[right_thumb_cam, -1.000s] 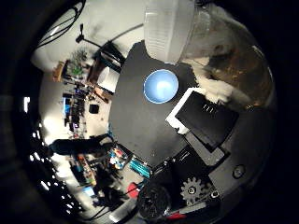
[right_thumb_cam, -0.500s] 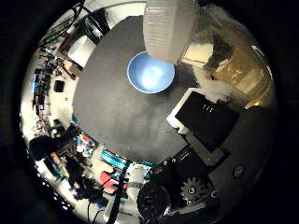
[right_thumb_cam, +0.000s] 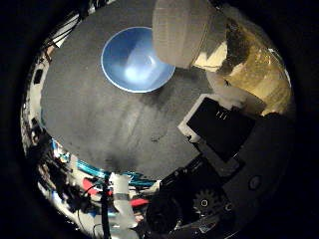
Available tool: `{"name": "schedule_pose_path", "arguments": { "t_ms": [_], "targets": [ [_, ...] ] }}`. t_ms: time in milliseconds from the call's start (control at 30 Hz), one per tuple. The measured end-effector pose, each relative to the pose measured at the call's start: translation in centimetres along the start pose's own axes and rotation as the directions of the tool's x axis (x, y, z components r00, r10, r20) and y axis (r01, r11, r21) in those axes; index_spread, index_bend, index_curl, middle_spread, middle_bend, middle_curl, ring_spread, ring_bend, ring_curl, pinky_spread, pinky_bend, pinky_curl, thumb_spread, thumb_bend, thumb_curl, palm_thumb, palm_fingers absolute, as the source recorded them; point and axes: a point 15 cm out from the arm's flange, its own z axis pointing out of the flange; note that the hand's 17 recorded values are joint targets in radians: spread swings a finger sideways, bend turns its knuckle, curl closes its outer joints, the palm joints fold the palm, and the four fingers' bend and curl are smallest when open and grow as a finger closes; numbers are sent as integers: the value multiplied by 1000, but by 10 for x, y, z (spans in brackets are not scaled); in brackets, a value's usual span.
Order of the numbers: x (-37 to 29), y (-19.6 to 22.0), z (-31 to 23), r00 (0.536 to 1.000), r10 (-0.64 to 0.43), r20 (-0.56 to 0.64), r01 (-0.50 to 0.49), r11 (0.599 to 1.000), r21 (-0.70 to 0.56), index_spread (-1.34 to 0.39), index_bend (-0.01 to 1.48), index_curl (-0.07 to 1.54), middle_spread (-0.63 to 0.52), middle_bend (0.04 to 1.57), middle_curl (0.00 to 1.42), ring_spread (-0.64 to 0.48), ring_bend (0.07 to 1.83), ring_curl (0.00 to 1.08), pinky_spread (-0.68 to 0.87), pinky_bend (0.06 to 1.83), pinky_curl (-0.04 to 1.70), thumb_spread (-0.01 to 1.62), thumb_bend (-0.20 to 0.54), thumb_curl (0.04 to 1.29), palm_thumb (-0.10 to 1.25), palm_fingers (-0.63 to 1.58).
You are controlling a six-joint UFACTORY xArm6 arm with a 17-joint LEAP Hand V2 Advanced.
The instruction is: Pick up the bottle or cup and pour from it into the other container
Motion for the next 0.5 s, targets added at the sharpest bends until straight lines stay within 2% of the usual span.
{"name": "schedule_pose_path", "arguments": {
  "t_ms": [200, 500],
  "targets": [
    [-5, -10, -2, 997, -35, -66, 35, 999, -6, -197, 1153, 845, -103, 1372, 753, -269, 1223, 929, -258, 1243, 848, 334, -21, 943, 1091, 1112],
    [-9, -11, 0, 997, -43, -67, 42, 999, -12, -197, 1152, 845, -103, 1373, 750, -268, 1227, 928, -258, 1243, 846, 332, -22, 944, 1089, 1114]
  ]
}}
